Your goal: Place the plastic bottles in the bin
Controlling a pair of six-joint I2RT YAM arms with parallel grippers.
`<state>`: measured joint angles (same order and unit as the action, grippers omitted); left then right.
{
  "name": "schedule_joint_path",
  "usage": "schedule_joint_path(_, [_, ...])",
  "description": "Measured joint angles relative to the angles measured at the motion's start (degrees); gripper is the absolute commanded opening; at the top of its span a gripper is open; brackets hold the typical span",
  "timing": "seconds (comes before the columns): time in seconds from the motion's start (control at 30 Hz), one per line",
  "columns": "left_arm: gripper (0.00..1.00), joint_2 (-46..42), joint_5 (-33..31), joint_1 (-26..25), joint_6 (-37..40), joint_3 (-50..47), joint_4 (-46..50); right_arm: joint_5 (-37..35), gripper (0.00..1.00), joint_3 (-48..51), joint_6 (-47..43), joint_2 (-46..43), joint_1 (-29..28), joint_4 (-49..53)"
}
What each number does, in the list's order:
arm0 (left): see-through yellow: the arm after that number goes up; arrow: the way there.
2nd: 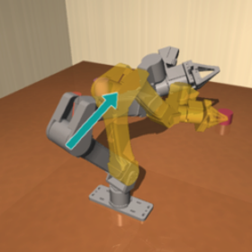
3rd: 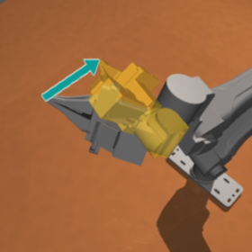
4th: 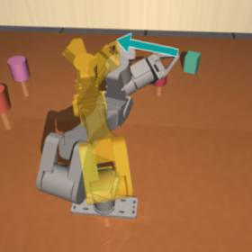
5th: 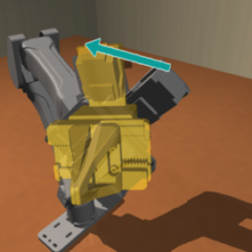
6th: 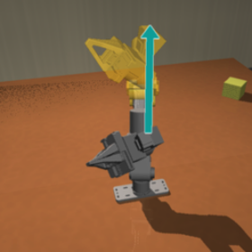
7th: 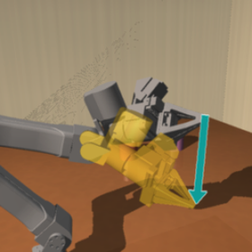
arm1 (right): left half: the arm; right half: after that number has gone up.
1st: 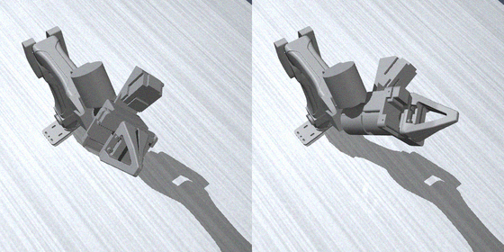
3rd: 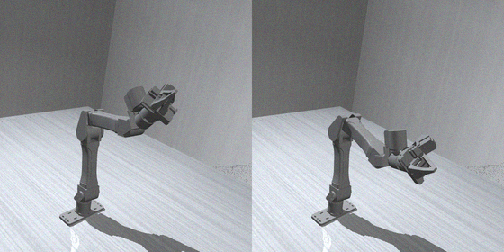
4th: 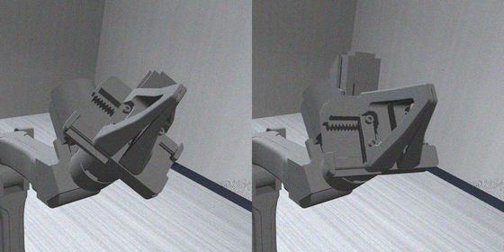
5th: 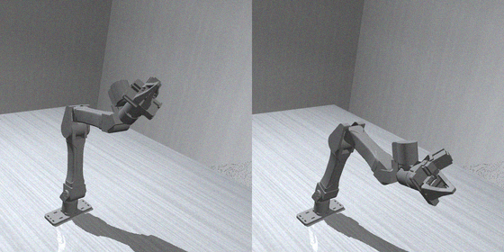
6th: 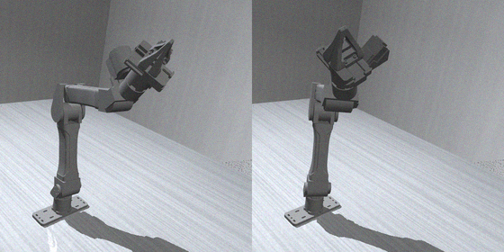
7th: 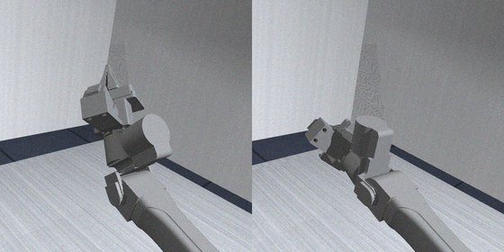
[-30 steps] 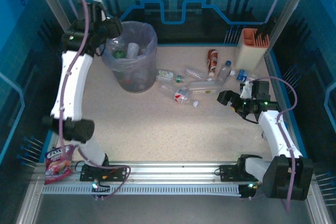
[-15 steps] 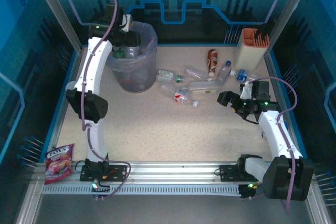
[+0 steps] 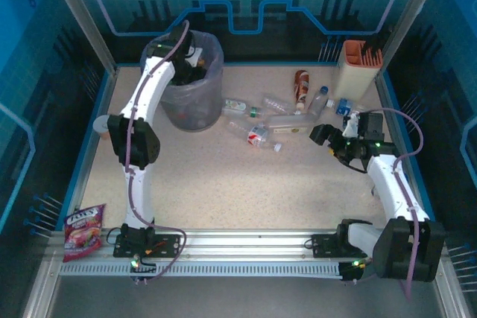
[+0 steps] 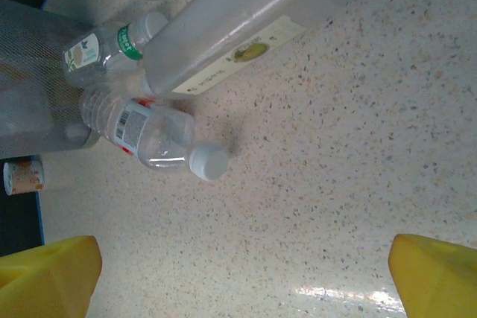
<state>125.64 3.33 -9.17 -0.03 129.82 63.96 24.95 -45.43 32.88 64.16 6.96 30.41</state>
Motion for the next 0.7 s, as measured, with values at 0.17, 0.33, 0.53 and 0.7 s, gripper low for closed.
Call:
schedule_joint_path(0.17, [0.83, -2.51, 0.07, 0.2, -0.57, -5.22, -3.52, -1.84, 1.0, -5.9, -2.05, 1.36, 2.32, 1.77])
schedule_joint_path(0.33, [0.99, -2.86, 0.5, 0.22, -0.9, -5.81, -4.87, -4.02, 1.0, -10.12, -4.0, 2.78, 6.01, 2.6])
schedule_joint_path(0.53, [0.99, -3.69, 0.39, 0.22, -1.14, -5.27, -4.7, -8.92, 1.0, -11.96, -4.79, 5.64, 8.9, 4.39])
schedule_joint_path(0.7, [0.99, -6.16, -0.33, 0.2, -1.53, -4.17, -4.31, -13.38, 1.0, -12.13, 1.46, 7.23, 12.28, 3.37])
